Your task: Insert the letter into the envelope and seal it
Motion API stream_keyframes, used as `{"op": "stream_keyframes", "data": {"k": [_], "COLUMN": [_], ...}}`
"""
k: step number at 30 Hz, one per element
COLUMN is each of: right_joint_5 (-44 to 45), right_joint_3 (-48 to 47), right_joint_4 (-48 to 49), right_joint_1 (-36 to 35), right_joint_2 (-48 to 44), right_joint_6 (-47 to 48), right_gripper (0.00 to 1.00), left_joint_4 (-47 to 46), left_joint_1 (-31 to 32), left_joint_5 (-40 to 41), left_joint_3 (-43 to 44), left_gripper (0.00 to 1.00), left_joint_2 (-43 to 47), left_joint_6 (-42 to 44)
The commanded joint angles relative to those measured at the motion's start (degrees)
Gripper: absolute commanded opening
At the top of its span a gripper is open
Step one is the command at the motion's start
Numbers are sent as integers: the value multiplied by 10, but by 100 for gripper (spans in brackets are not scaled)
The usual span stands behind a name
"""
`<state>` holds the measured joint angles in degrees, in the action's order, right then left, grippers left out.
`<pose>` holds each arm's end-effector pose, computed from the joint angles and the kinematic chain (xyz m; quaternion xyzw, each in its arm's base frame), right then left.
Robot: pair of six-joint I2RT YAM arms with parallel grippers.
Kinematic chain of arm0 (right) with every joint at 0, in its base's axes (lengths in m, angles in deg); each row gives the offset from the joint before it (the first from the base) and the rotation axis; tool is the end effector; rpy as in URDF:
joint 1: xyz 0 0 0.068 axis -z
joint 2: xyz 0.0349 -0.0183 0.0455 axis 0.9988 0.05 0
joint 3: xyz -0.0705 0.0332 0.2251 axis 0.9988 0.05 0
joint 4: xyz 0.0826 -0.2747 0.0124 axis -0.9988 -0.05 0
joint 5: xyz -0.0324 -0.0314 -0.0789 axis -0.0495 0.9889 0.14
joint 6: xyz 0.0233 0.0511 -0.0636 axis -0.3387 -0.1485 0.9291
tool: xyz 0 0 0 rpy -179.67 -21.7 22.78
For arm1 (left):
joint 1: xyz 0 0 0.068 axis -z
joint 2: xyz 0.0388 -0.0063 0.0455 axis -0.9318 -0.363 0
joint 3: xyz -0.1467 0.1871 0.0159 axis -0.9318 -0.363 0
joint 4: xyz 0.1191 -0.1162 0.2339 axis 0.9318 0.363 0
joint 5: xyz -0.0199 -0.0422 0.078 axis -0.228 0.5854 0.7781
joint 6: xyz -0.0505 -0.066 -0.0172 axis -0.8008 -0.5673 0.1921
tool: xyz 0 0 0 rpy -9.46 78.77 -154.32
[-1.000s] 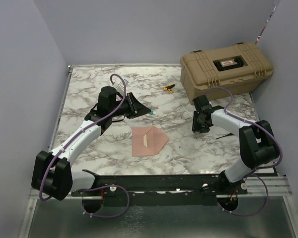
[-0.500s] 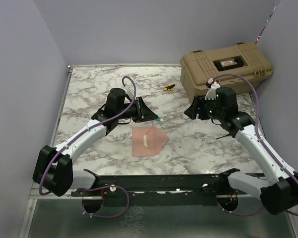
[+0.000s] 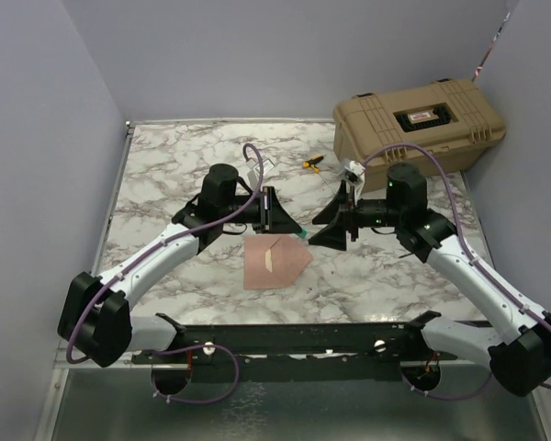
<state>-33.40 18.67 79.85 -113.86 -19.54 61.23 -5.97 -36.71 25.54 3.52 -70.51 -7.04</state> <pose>0.2420 0.1891 0.2948 -0.3844 0.6637 0.5024 0.3991 0.2676 -0.2312 0.2383 0.1235 0.7835 -0.5787 0.1895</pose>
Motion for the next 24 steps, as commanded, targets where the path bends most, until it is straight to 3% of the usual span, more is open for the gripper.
{"op": "stream_keyframes", "data": {"k": [1, 3, 16, 18, 22, 24], "right_joint_5": [-32, -24, -22, -20, -21, -18], "right_joint_3": [-44, -64, -114, -114, -116, -108], "right_joint_4": [-103, -144, -146, -138, -123, -99], "right_joint_1": [-22, -23, -73, -78, -79, -79], "right_joint_2": [29, 41, 105, 108, 116, 112], "right_joint_6": [101, 128, 127, 119, 86, 59], "right_gripper": [68, 66, 54, 45, 14, 5], "left_joint_4": [0, 0, 0, 1, 1, 1], "left_joint_1": [2, 3, 4, 4, 4, 3], "left_joint_5": [-54, -61, -69, -70, -59, -16], "left_joint_3": [14, 16, 12, 13, 18, 20], "left_gripper": [0, 0, 0, 0, 0, 9], "left_joint_2": [32, 43, 73, 73, 73, 76], "left_joint_6": [35, 50, 60, 60, 53, 41]}}
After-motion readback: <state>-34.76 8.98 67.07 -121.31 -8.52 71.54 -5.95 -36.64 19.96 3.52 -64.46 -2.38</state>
